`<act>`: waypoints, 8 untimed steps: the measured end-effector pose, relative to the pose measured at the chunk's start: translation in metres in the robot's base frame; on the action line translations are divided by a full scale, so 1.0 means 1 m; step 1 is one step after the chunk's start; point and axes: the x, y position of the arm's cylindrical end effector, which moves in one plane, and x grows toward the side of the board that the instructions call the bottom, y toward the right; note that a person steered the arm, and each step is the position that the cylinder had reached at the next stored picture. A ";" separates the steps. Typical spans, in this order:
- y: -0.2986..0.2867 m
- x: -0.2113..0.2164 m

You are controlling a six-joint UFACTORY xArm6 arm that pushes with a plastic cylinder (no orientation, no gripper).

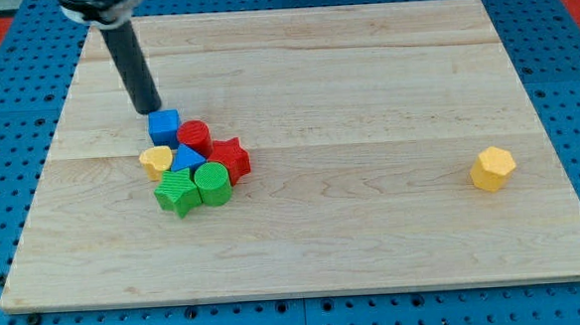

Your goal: Push the yellow hexagon into the group of blocks

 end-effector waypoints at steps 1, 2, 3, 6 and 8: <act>0.005 0.037; 0.020 0.003; 0.140 -0.030; 0.431 0.090; 0.379 0.109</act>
